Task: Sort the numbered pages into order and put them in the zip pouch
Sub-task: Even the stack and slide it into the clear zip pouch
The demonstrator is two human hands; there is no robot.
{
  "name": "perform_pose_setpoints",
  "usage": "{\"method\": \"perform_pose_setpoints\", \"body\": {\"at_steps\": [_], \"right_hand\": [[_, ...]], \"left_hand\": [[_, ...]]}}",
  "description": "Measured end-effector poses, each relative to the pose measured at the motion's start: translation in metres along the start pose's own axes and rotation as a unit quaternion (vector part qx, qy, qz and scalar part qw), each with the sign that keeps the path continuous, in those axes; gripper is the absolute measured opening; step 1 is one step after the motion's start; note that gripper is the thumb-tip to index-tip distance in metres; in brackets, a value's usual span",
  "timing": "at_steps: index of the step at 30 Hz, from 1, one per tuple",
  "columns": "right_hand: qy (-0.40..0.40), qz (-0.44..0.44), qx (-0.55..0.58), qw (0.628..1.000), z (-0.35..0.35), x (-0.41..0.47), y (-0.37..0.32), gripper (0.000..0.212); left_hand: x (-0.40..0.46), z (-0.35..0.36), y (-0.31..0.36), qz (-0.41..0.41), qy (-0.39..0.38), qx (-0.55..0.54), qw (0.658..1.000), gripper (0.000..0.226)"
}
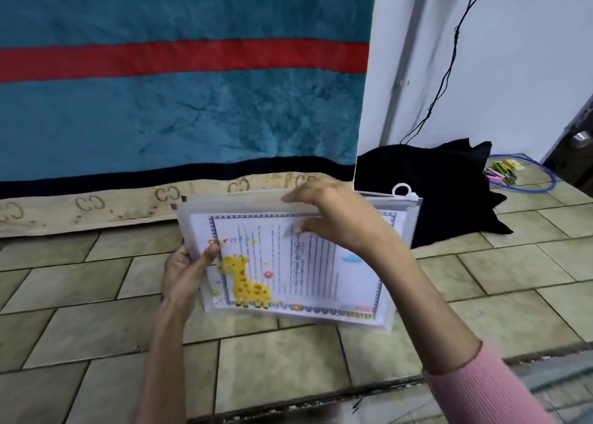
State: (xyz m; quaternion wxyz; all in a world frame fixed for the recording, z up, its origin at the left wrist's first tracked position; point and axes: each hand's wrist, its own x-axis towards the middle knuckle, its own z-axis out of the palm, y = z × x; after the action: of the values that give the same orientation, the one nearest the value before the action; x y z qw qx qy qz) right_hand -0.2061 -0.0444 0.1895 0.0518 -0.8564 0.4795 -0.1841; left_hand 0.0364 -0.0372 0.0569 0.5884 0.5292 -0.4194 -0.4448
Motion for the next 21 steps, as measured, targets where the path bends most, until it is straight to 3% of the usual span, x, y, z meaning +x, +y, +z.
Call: {"method": "perform_pose_setpoints", "body": {"at_steps": [2, 4, 5, 7, 10, 13, 15, 18, 19, 21], "right_hand": [[0.263, -0.054, 0.023, 0.963, 0.002, -0.018, 0.015, 0.035], [0.511, 0.050, 0.066, 0.856, 0.012, -0.041, 0.029, 0.025], [0.581, 0.144, 0.108, 0.794, 0.019, -0.051, 0.036, 0.028], [0.581, 0.297, 0.231, 0.722, 0.036, -0.063, 0.047, 0.035], [0.520, 0.319, 0.388, 0.691, 0.048, -0.064, 0.057, 0.022], [0.533, 0.327, 0.396, 0.672, 0.043, -0.057, 0.064, 0.026], [0.529, 0.321, 0.404, 0.673, 0.043, -0.052, 0.068, 0.029], [0.534, 0.305, 0.408, 0.675, 0.045, -0.046, 0.070, 0.030], [0.538, 0.299, 0.407, 0.675, 0.046, -0.044, 0.070, 0.030], [0.548, 0.286, 0.412, 0.669, 0.047, -0.039, 0.070, 0.029]], "left_hand": [[0.001, 0.000, 0.002, 0.004, -0.010, -0.018, 1.000, 0.057], [0.004, 0.000, 0.001, -0.006, -0.009, -0.028, 1.000, 0.076], [0.004, 0.000, 0.001, -0.011, -0.012, -0.029, 0.999, 0.072], [0.006, 0.001, -0.001, -0.020, -0.014, -0.041, 0.999, 0.063], [0.003, 0.001, 0.003, -0.038, 0.004, -0.031, 0.999, 0.042], [-0.001, 0.001, 0.019, -0.020, 0.013, 0.007, 1.000, 0.090], [-0.003, 0.008, 0.038, 0.042, 0.068, 0.044, 0.996, 0.099], [-0.008, 0.040, 0.086, 0.184, 0.175, 0.141, 0.957, 0.076], [-0.011, 0.058, 0.104, 0.250, 0.172, 0.188, 0.934, 0.069], [-0.018, 0.101, 0.131, 0.351, 0.071, 0.253, 0.899, 0.062]]}}
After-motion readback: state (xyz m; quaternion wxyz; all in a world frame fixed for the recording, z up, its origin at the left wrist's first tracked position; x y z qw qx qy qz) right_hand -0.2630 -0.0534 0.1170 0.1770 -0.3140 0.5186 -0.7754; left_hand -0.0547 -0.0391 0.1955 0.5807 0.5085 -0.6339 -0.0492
